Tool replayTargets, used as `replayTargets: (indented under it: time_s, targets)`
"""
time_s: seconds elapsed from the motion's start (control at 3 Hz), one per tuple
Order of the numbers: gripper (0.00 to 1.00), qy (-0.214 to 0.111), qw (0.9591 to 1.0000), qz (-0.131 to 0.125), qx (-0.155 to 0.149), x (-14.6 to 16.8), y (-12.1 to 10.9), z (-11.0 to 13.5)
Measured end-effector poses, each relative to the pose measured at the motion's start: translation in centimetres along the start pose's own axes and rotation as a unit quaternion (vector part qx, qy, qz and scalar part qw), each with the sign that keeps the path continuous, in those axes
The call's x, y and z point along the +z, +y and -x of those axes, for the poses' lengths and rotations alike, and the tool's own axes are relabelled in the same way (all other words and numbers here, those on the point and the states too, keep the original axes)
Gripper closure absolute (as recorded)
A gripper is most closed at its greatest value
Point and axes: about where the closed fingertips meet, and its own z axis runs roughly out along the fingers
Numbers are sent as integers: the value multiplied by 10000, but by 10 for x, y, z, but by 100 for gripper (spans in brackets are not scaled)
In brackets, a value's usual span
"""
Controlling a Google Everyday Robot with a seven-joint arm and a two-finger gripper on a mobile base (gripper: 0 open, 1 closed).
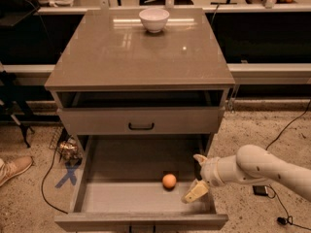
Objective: Pick orange from middle drawer and place on counter
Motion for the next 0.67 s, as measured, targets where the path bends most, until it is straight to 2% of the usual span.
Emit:
replayTargets:
  time_s: [0.33, 0.67]
  targets:
    - [0, -167, 9993, 27, -342, 32, -10, 0]
    - [0, -290, 9982, -26, -515, 59, -21, -2]
